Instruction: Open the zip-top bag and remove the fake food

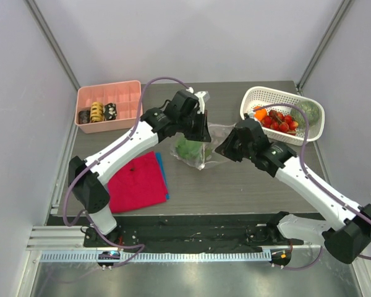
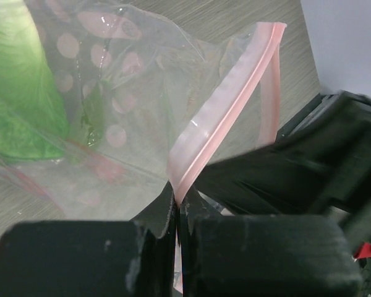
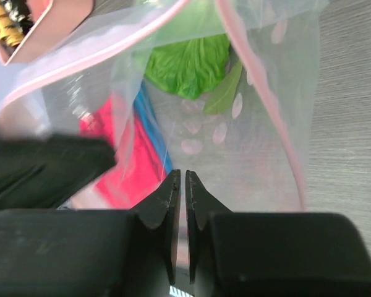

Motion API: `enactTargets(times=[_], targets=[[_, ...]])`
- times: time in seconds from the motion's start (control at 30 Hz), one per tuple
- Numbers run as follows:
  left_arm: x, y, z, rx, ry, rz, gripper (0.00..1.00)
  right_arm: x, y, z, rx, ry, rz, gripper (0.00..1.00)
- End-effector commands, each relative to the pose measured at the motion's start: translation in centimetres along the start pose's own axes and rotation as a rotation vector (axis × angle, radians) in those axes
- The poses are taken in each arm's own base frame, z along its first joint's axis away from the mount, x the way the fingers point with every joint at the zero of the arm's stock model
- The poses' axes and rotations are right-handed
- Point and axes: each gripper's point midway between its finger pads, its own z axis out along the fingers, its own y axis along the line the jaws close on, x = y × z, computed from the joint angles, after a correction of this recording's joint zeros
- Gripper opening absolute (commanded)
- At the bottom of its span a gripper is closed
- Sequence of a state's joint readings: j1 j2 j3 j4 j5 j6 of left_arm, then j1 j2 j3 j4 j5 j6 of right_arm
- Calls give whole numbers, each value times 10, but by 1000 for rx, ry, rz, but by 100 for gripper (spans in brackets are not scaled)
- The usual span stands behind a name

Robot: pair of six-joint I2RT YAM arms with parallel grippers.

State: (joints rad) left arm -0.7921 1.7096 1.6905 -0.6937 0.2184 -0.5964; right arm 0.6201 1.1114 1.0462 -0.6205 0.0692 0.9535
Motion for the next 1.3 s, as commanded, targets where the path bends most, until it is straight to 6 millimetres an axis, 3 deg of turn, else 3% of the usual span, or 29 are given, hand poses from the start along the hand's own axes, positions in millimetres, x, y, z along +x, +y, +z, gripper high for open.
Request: enactTargets(times=[0.0, 0.23, 0.33, 0.47, 0.67, 0.8, 0.93, 1.0, 1.13, 1.2, 1.27], targets=[[-13, -22, -5, 39, -37, 19, 0, -12, 10, 23, -12, -69, 72, 12], [-6, -36, -1, 57, -17, 41, 0, -18, 15, 61, -7, -72, 121, 11], [0, -34, 1, 46, -7, 53, 0, -21, 23, 63, -28, -32, 166, 11], [2, -32, 1, 37, -5, 55, 0, -25, 14, 62, 34, -27, 196, 14], [-2, -44, 1, 87, -13, 29, 0, -17, 8, 84, 53, 11, 236, 22], [-8, -51, -1, 108, -25, 26, 0, -30, 23, 94, -75, -66, 189, 27], [-9, -51, -2, 98, -39, 28, 1, -34, 18, 104, -95, -116, 134, 28], [-10, -48, -4, 83, -42, 30, 6, -31, 13, 111, -82, -109, 122, 29], [-12, -41, -8, 66, -55, 51, 28, -25, 8, 117, -96, -105, 119, 29], [-19, -41, -19, 74, -89, 64, 34, -25, 5, 118, -102, -112, 121, 29], [-26, -29, -25, 64, -114, 48, 41, -25, -1, 119, -92, -113, 120, 29]])
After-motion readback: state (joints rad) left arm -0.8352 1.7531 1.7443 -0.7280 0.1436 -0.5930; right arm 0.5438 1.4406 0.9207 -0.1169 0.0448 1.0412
